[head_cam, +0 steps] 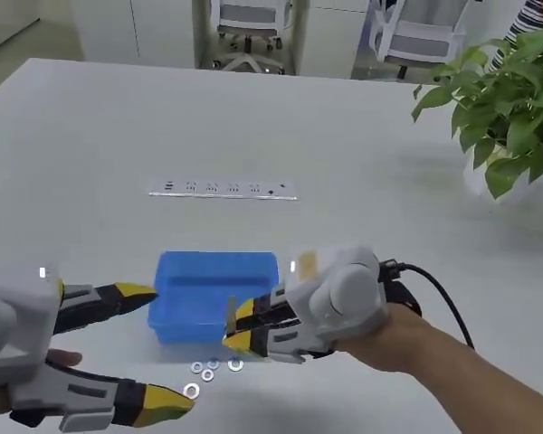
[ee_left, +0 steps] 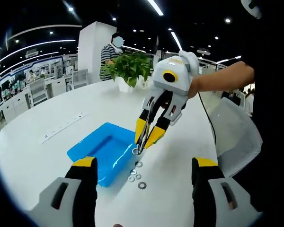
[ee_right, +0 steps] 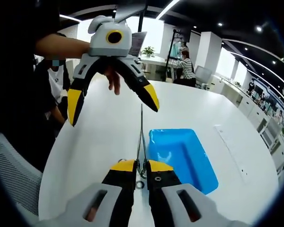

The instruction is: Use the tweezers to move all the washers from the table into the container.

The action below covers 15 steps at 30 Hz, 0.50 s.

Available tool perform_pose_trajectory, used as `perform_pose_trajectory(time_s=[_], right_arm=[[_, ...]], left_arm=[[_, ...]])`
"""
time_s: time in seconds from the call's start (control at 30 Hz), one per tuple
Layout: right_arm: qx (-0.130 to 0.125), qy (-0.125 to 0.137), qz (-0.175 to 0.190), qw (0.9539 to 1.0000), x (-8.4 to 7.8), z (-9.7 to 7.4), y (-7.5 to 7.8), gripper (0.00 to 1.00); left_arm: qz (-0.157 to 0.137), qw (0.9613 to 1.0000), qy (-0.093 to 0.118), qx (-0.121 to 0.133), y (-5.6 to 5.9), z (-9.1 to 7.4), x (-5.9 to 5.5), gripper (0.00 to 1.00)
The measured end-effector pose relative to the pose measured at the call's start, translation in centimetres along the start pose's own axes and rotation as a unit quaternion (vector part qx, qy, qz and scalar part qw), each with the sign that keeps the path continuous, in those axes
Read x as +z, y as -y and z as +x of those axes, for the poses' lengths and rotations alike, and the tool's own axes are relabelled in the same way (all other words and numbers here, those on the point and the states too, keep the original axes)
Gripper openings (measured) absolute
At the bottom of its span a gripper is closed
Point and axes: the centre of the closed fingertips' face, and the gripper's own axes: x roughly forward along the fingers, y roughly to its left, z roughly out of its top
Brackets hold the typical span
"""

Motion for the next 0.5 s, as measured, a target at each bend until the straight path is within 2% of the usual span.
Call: perform_pose_trajectory(time_s=[0.27, 0.5], right_arm=[[-0.004, 0.003, -0.003, 1.0000, 0.4, -0.3, 1.8, 0.10], [-0.012, 0.006, -0.001, 0.9999, 0.5, 0.0, 3.3, 0.10]], left_arm=[[-0.018, 0.9994, 0.008, 0.029, -0.7, -0.8, -0.1, 0.99], [-0.027, 0.9987, 0.007, 0.043, -1.1, -1.6, -0.5, 0.99]])
